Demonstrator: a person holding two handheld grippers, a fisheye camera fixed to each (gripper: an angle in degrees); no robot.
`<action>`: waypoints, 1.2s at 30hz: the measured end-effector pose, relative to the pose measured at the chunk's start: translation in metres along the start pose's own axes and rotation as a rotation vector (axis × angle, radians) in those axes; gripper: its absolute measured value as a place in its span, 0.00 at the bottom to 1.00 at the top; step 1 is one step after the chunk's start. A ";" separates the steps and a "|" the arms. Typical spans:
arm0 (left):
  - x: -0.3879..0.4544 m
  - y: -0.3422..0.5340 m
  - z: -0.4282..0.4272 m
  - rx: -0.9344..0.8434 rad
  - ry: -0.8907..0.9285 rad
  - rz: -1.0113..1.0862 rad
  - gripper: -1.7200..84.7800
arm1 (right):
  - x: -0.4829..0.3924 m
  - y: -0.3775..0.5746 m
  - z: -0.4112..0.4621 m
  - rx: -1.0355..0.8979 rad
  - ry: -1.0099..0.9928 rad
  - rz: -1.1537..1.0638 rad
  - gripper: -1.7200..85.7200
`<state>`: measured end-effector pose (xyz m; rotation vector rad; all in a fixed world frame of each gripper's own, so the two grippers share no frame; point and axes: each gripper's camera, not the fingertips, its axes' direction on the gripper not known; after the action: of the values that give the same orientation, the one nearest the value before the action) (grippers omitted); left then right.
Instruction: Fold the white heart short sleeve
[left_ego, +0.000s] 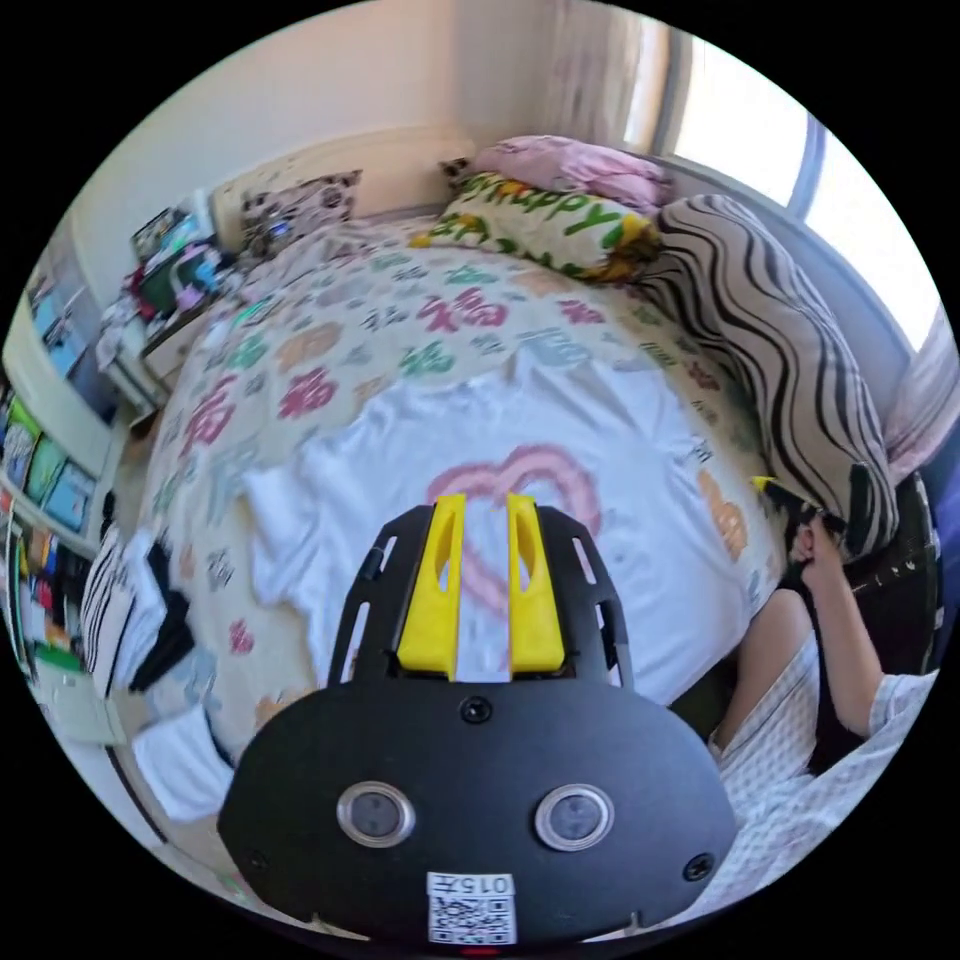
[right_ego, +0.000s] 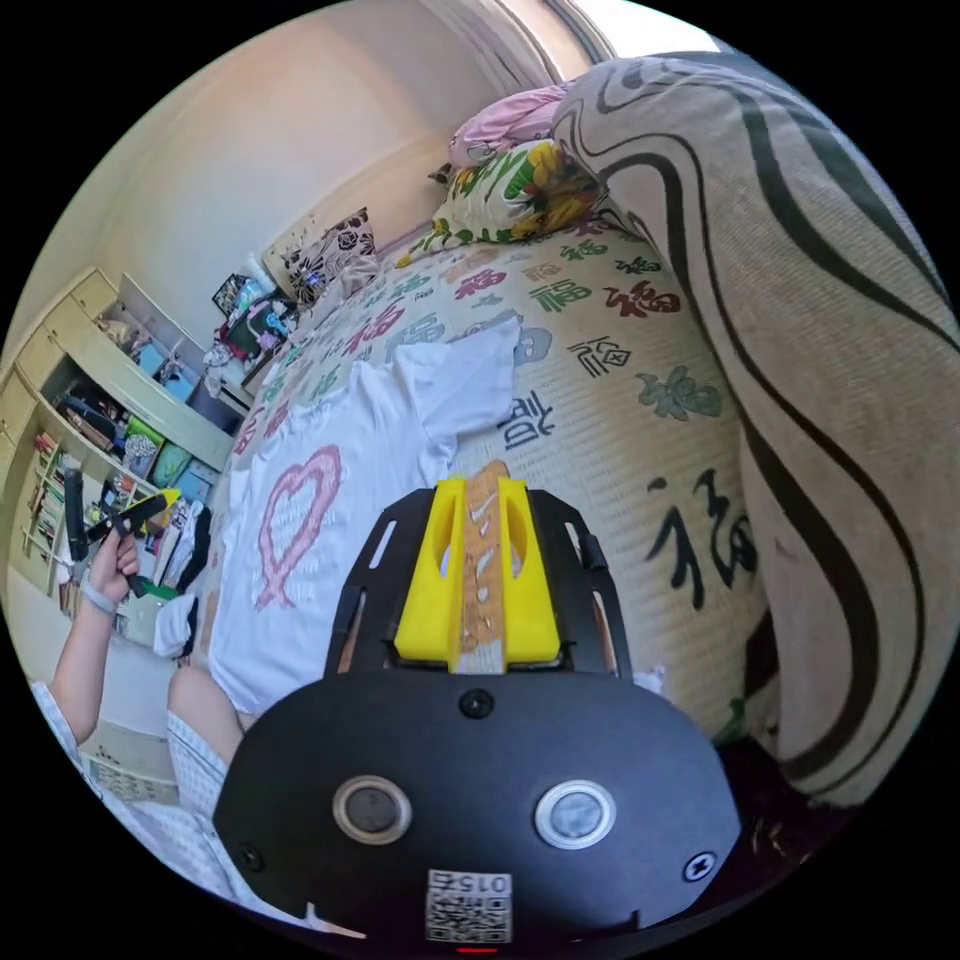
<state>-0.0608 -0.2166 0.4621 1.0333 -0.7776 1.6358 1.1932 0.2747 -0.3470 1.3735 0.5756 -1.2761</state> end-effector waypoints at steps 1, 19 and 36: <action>0.025 -0.036 0.024 -0.001 0.069 0.037 0.10 | 0.006 -0.010 0.009 0.004 -0.021 0.017 0.09; 0.283 -0.242 0.346 -0.207 0.069 0.302 0.11 | 0.073 -0.077 0.072 0.046 -0.234 0.291 0.05; 0.115 -0.227 0.243 0.069 0.293 0.248 0.02 | 0.017 -0.073 0.026 0.156 -0.219 0.042 0.02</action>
<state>0.2048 -0.3161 0.6707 0.7418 -0.6750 1.9845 1.1241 0.2644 -0.3853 1.3430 0.3003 -1.4397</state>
